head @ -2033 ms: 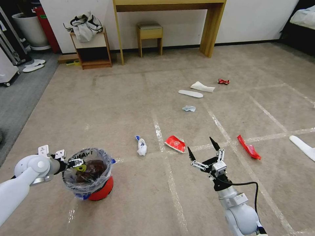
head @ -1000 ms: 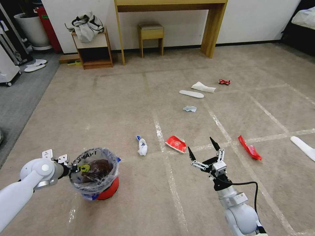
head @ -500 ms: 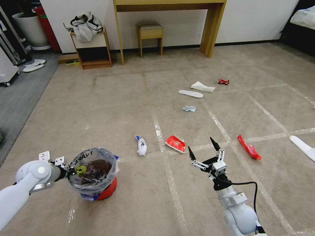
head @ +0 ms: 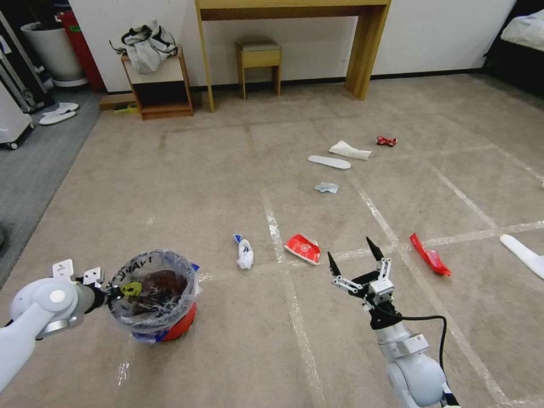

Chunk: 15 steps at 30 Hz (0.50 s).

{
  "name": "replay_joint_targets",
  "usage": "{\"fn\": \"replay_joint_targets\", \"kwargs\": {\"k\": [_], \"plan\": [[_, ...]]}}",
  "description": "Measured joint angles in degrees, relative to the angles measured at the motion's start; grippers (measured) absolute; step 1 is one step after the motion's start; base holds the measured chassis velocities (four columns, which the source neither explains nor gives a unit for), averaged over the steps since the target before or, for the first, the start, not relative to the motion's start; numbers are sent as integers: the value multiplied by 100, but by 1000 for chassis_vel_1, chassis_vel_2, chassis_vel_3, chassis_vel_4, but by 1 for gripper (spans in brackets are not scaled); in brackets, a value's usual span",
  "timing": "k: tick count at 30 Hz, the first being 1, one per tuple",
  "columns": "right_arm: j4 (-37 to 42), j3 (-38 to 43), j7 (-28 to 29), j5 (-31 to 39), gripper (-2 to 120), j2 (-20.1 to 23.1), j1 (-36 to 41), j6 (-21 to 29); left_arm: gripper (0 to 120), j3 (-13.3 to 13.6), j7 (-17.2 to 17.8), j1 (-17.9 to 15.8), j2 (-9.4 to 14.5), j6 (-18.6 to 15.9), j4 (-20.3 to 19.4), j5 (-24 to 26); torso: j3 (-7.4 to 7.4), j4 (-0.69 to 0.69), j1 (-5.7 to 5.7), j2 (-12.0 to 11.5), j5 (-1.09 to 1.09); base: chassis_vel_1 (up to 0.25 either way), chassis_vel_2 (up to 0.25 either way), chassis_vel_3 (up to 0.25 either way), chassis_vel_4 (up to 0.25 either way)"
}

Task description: Pick up the trash bin and place the garbage on the floor into it.

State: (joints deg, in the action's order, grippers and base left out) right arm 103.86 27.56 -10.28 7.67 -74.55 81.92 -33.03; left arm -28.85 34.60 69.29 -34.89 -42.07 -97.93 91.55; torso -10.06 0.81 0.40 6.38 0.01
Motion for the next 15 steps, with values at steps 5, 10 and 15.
{"fn": "replay_joint_targets", "kwargs": {"k": [5, 10, 15], "plan": [[108, 81, 101, 25, 100, -77, 25, 64, 0, -468, 427, 219, 66, -4, -395, 388, 0, 0, 0, 0, 0, 0, 0, 0, 0], [276, 252, 212, 56, 100, -198, 125, 85, 0, -768, 801, 274, 145, -5, -835, 762, 0, 0, 0, 0, 0, 0, 0, 0, 0], [395, 405, 211, 98, 100, -303, 200, 98, 0, -882, 975, 262, 41, 5, -1229, 1016, 0, 2, 0, 1, 0, 0, 0, 0, 0]]}}
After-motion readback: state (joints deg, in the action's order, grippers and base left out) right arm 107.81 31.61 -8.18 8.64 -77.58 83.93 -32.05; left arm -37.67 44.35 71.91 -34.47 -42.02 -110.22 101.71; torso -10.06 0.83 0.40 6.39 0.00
